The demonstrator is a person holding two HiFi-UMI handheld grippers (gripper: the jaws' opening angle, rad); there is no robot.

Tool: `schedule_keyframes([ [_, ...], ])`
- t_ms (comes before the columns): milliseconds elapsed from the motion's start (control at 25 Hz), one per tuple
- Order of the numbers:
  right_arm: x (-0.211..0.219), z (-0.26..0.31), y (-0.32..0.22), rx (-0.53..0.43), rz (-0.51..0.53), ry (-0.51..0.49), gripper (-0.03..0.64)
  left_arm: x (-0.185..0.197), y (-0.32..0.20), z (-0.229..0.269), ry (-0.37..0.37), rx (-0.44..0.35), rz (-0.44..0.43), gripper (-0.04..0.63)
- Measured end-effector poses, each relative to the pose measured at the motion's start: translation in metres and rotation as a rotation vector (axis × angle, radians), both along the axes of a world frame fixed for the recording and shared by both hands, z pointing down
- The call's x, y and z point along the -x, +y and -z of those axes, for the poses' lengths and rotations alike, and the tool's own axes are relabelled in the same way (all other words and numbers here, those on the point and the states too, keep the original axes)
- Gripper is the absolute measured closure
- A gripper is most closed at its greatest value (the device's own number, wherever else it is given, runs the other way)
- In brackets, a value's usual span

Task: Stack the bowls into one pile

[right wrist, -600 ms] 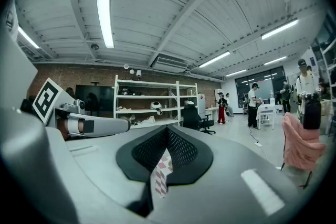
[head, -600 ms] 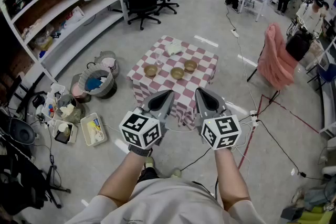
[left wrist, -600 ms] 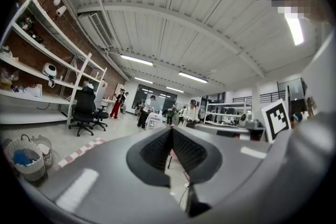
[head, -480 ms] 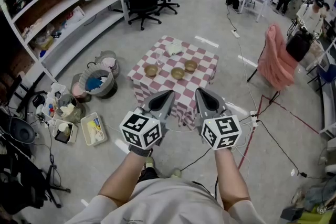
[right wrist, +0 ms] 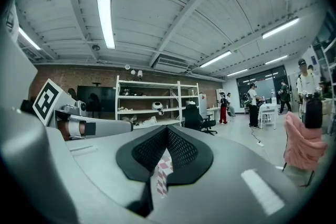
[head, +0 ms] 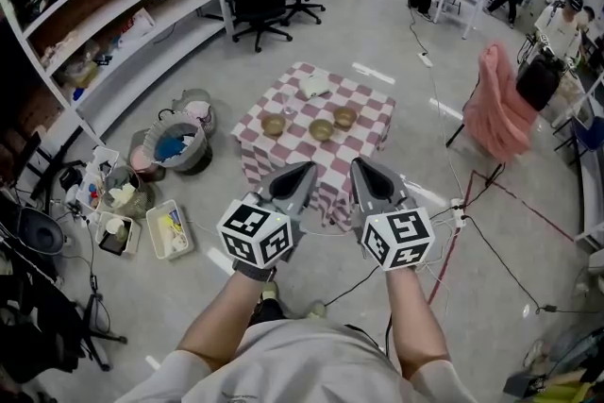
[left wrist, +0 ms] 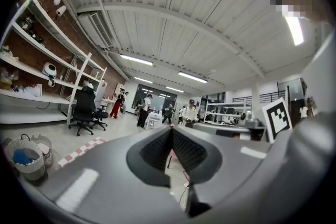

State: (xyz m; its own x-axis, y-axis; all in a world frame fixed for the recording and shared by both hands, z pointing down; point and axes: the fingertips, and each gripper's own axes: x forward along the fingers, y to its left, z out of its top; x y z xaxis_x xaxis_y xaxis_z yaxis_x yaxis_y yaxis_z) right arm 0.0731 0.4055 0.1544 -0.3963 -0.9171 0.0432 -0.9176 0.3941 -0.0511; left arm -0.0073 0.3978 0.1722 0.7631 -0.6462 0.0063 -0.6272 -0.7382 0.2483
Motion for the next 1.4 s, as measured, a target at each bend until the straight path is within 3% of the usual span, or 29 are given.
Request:
schedule_keyframes([
  [720, -0.009, -0.005, -0.014, -0.017, 0.020, -0.107, 0.606, -0.001, -0.021, -0.022, -0.044, 0.025, 0.037, 0.589],
  [1080, -0.001, -0.036, -0.088, 0.038, -0.005, -0.097, 0.606, 0.001, -0.091, -0.061, -0.074, 0.076, 0.009, 0.589],
  [1400, 0.000, -0.068, -0.181, 0.094, -0.094, -0.085, 0.606, 0.000, -0.187, -0.100, -0.155, 0.090, -0.068, 0.589],
])
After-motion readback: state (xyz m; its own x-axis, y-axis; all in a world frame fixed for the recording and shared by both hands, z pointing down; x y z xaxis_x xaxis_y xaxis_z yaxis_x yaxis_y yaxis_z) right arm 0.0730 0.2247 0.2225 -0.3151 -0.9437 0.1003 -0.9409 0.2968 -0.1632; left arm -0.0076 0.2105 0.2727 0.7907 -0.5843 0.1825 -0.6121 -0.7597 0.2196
